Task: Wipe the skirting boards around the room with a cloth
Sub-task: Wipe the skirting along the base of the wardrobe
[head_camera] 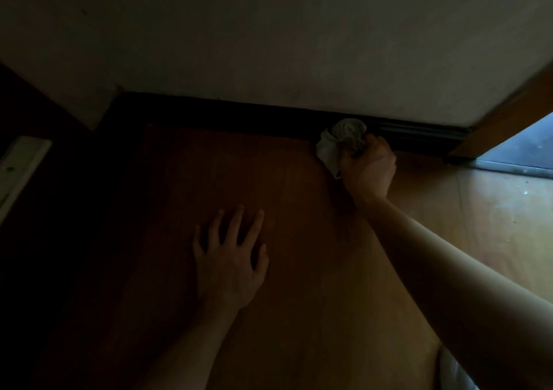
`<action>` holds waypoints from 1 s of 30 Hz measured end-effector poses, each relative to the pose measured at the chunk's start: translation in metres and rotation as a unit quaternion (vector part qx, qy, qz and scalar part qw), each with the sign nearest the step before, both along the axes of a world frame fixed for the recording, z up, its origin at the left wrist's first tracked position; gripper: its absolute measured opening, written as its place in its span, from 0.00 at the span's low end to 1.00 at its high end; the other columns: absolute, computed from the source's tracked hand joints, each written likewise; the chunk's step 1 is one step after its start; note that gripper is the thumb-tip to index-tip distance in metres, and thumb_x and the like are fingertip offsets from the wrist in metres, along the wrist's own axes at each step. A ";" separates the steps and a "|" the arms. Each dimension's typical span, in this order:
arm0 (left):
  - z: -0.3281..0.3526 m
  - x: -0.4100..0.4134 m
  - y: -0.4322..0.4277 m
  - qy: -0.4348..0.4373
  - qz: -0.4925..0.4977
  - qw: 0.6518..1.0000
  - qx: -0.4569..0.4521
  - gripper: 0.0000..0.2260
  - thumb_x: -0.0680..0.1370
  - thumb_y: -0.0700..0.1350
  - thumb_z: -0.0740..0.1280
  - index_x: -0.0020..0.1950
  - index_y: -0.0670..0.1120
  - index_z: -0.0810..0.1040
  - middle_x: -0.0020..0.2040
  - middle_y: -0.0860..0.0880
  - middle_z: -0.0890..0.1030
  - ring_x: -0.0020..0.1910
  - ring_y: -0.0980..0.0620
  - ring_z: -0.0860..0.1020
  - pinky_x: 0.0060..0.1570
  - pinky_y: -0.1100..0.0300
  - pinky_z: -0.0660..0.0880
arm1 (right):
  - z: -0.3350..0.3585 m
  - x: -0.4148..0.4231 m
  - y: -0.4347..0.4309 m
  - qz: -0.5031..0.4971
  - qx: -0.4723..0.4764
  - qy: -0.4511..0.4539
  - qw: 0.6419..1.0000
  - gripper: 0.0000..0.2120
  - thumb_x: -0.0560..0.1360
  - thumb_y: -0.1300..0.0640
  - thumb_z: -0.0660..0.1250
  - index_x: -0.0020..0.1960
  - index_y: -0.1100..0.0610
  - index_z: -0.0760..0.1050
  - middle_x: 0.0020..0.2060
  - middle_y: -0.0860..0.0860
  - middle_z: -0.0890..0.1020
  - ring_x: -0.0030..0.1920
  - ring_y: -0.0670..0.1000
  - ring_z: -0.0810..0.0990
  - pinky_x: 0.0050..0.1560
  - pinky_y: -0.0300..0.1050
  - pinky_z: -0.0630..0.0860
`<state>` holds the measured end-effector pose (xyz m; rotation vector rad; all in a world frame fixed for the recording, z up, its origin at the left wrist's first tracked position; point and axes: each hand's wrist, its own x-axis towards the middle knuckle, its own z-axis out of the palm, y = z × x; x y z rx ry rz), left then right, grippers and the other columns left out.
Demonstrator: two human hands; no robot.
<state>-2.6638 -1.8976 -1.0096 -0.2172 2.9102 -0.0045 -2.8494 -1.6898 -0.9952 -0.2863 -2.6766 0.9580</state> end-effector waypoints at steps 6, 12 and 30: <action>0.003 -0.002 0.001 -0.003 0.004 1.000 0.006 0.28 0.79 0.65 0.44 0.80 0.65 0.45 0.83 0.52 0.51 0.80 0.42 0.52 0.73 0.33 0.51 | 0.004 -0.005 -0.028 0.045 0.010 -0.021 0.999 0.11 0.74 0.50 0.68 0.45 0.59 0.77 0.41 0.51 0.73 0.44 0.58 0.78 0.39 0.44 0.66; 0.003 -0.003 -0.001 -0.003 0.009 1.000 0.025 0.30 0.77 0.66 0.41 0.80 0.65 0.51 0.82 0.52 0.56 0.79 0.42 0.56 0.72 0.32 0.54 | 0.004 -0.004 -0.041 0.034 0.012 -0.020 0.999 0.12 0.74 0.51 0.67 0.44 0.60 0.76 0.42 0.55 0.76 0.44 0.60 0.78 0.39 0.47 0.68; 0.012 -0.007 0.008 -0.012 0.024 0.999 0.024 0.32 0.75 0.69 0.38 0.80 0.66 0.49 0.83 0.55 0.52 0.79 0.42 0.52 0.73 0.32 0.52 | 0.010 0.004 0.030 -0.015 -0.008 -0.035 0.999 0.11 0.75 0.53 0.66 0.49 0.61 0.78 0.48 0.58 0.79 0.48 0.61 0.79 0.46 0.53 0.77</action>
